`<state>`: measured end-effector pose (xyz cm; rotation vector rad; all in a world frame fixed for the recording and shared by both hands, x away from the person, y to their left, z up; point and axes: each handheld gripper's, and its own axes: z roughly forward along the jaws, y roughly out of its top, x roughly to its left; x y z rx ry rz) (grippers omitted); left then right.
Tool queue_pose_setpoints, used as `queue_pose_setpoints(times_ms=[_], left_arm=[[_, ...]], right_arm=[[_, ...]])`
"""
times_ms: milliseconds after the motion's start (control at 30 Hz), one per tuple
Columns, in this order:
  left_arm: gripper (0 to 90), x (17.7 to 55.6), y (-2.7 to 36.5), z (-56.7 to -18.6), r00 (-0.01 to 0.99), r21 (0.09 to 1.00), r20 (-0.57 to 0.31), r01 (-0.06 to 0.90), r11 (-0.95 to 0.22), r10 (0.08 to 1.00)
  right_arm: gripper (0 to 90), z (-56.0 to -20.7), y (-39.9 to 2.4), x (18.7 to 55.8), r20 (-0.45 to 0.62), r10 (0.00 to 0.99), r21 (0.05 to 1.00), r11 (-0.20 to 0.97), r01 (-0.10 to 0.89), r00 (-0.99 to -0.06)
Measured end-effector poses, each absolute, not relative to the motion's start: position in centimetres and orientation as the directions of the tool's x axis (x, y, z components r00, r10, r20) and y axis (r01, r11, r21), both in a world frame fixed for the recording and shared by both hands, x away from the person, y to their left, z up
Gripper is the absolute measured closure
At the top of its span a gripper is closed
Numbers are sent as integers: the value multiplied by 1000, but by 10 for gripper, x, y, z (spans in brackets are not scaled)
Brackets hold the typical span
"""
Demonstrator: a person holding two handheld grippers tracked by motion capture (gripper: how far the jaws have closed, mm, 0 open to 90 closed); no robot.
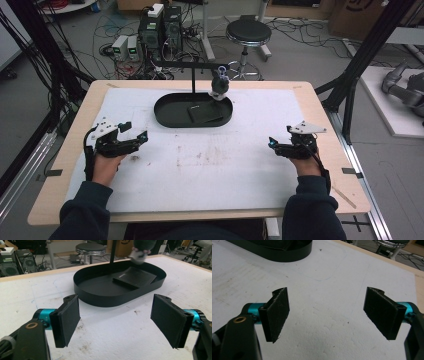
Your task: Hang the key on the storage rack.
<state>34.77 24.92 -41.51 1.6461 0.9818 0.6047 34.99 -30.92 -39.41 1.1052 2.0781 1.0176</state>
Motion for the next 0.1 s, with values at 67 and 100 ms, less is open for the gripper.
queue_pose_setpoints(times_ms=[67,100], left_arm=[[231,348,249,-415,530,951,-92,298,-84,843],[231,348,249,-415,530,950,-91,299,-86,843]], right_arm=[[212,-394,-309,350,-129,858,825,371,427,-497],[212,-394,-309,350,-135,856,825,376,421,-498]])
